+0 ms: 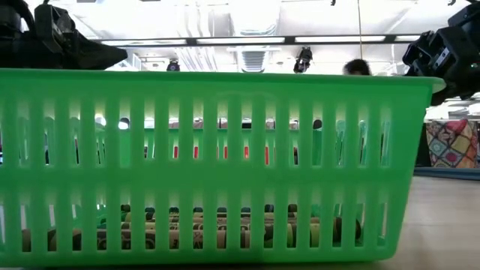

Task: Sort crayons
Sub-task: Return to Home Position

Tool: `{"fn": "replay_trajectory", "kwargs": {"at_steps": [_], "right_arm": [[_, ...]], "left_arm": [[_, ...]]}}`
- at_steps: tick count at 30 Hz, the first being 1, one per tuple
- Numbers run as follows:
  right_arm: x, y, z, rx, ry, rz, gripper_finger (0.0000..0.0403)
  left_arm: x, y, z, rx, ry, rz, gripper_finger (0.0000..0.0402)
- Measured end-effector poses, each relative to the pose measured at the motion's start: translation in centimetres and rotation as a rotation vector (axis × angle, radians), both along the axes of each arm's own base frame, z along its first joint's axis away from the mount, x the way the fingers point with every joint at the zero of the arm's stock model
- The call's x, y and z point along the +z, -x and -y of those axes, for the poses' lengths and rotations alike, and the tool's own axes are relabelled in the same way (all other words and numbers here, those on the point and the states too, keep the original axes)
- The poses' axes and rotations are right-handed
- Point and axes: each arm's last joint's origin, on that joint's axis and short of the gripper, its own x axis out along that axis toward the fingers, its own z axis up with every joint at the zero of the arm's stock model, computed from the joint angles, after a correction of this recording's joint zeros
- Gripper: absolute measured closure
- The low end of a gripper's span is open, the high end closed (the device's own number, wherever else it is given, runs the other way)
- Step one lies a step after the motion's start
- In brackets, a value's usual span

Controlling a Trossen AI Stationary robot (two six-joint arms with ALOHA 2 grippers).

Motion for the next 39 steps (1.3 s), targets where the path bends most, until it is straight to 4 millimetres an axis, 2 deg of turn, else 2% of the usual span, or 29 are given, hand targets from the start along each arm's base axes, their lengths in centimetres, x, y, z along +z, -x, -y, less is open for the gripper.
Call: {"fn": "replay_trajectory", "kwargs": {"at_steps": [16,19,23,26,29,39], "right_arm": [[0.1,0.0,0.1,-0.024,0.023,0.005,0.0394],[0.6,-0.1,0.2,-0.065,0.057,0.061,0.0394],[1.8,-0.1,0.2,-0.066,0.127,0.166,0.0394],[2.1,-0.1,0.2,-0.065,0.15,0.197,0.0394],[1.9,-0.1,0.2,-0.063,0.151,0.18,0.0394],[0.8,-0.1,0.2,-0.059,0.1,0.066,0.0394]], "left_arm": [[-0.5,-0.1,0.0,0.001,-0.002,-0.054,0.0402],[-0.4,-0.2,0.0,-0.01,-0.011,-0.044,0.0402],[-0.2,-0.3,0.4,-0.129,-0.059,-0.032,0.0401],[-1.2,-0.5,0.1,-0.046,0.025,-0.131,0.0401],[-1.8,-0.6,-0.1,0.022,0.073,-0.182,0.0401],[-1.5,-0.5,0.3,-0.05,0.046,-0.158,0.0401]]}}
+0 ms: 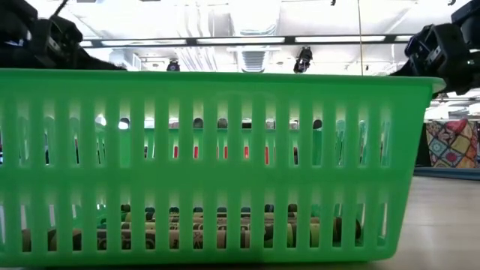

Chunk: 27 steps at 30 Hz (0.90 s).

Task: Sort crayons
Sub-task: Return to Home Position

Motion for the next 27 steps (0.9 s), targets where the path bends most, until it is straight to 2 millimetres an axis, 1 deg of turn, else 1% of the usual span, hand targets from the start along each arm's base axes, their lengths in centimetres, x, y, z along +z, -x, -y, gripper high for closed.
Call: {"fn": "replay_trajectory", "kwargs": {"at_steps": [4,14,27], "right_arm": [[-0.44,0.05,0.0,-0.005,-0.035,-0.04,0.0394],[-0.3,0.09,0.0,-0.008,-0.061,-0.018,0.0394],[-0.3,0.09,0.0,-0.011,-0.07,-0.016,0.0394]], "left_arm": [[0.65,0.32,0.17,-0.052,-0.039,0.07,0.0401],[0.24,0.28,0.24,-0.077,-0.057,0.025,0.0401],[0.34,0.28,0.24,-0.078,-0.057,0.034,0.0401]]}}
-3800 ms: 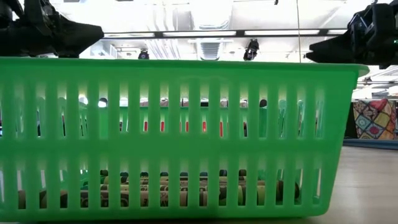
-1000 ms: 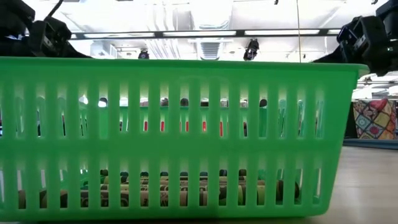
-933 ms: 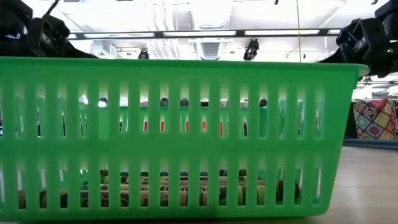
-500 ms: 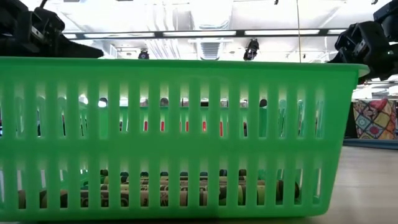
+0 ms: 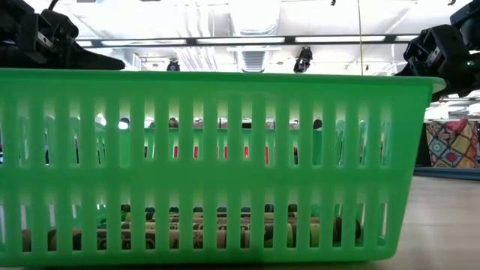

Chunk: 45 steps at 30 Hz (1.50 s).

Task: Sort crayons
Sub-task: Return to Home Position

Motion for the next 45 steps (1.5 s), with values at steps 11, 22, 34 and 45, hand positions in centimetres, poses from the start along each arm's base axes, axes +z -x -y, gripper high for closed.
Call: {"fn": "replay_trajectory", "kwargs": {"at_steps": [11,22,34,45], "right_arm": [[0.05,0.0,0.0,0.0,0.0,0.006,0.0394],[0.04,0.0,0.0,0.0,0.0,0.004,0.0394],[-0.01,0.0,-0.01,0.004,-0.001,-0.001,0.0394],[-0.01,0.0,-0.01,0.005,-0.001,-0.001,0.0394]], "left_arm": [[-0.12,-0.1,0.0,0.0,0.003,-0.015,0.0401],[-0.15,-0.14,-0.08,0.025,0.012,-0.019,0.0402],[0.63,0.07,-0.51,0.18,0.036,0.009,0.0402],[0.62,0.05,-0.52,0.18,0.036,0.006,0.0402]]}}
